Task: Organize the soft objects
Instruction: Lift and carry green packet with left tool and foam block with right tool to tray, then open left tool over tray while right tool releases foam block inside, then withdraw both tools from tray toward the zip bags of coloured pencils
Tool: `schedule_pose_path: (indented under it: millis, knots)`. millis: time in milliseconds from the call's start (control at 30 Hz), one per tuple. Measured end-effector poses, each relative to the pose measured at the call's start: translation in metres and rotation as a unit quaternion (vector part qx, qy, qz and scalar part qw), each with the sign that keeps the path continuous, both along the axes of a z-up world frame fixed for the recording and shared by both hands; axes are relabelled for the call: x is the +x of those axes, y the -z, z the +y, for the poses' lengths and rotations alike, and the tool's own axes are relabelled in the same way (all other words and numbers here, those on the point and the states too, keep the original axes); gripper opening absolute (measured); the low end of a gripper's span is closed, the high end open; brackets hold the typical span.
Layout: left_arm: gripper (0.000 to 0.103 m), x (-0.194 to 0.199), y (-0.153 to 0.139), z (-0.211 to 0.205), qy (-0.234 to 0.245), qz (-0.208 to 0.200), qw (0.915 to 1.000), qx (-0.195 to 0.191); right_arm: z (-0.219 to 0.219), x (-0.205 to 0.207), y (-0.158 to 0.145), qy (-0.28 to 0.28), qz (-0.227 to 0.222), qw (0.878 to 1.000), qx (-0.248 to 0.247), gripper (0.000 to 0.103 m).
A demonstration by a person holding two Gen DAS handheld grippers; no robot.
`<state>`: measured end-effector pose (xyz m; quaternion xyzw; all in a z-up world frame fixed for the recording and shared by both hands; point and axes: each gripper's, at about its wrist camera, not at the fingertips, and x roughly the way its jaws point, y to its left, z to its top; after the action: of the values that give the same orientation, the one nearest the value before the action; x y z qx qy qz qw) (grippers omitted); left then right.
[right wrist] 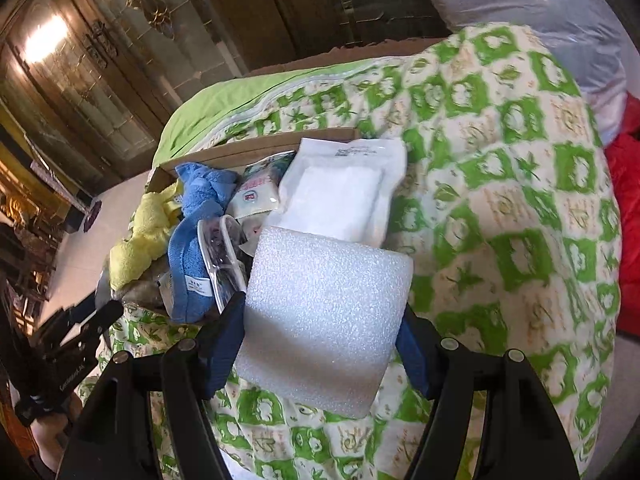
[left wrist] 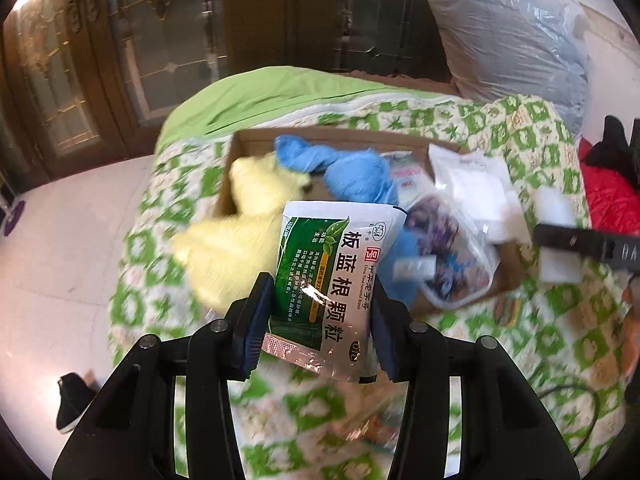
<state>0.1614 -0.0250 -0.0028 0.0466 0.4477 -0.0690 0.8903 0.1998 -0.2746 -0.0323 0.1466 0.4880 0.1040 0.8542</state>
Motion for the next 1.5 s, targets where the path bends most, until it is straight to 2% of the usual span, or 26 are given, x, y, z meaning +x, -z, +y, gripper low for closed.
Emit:
schedule_pose_path:
  millis: [133, 333, 467, 533, 700, 867, 1000, 1067, 1100, 1333, 1500]
  knots:
    - [0.045, 0.032, -0.001, -0.012, 0.002, 0.006, 0.9998, -0.021, 0.007, 0.016, -0.005, -0.01, -0.007, 1.0, -0.003, 0.07]
    - [0.045, 0.072, 0.009, -0.022, -0.012, 0.009, 0.9998, 0.013, 0.014, 0.053, -0.006, -0.012, -0.011, 1.0, -0.012, 0.07]
    - [0.045, 0.091, 0.011, -0.016, -0.02, 0.011, 0.9996, 0.017, 0.015, 0.077, 0.003, -0.004, -0.001, 1.0, -0.018, 0.071]
    - [0.045, 0.099, 0.011, -0.018, -0.018, 0.009, 0.9993, 0.03, 0.017, 0.083, 0.007, -0.004, 0.001, 1.0, -0.018, 0.071]
    - [0.045, 0.115, -0.001, -0.025, -0.014, 0.002, 0.9993, 0.033, 0.023, 0.087, 0.014, -0.009, -0.006, 1.0, -0.006, 0.071]
    - [0.046, 0.124, 0.01, -0.032, -0.013, 0.022, 0.9983, 0.052, 0.026, 0.09, 0.016, -0.011, -0.009, 1.0, -0.003, 0.072]
    - [0.053, 0.126, 0.017, -0.029, -0.024, 0.035, 0.9979, 0.049, 0.023, 0.091, 0.017, -0.01, -0.004, 1.0, 0.0, 0.076]
    - [0.062, 0.125, 0.016, -0.027, -0.031, 0.037, 0.9978, 0.045, 0.024, 0.092, 0.017, -0.011, -0.003, 1.0, 0.001, 0.081]
    - [0.071, 0.125, 0.015, -0.026, -0.033, 0.038, 0.9977, 0.044, 0.024, 0.092, 0.016, -0.011, -0.003, 1.0, 0.001, 0.081]
    - [0.072, 0.094, -0.013, -0.021, -0.015, 0.004, 0.9991, 0.04, 0.014, 0.073, 0.005, -0.011, -0.009, 1.0, 0.013, 0.081]
    - [0.072, 0.027, -0.013, -0.006, -0.014, 0.003, 0.9996, 0.023, -0.005, 0.044, 0.003, -0.007, 0.003, 1.0, 0.024, 0.081]
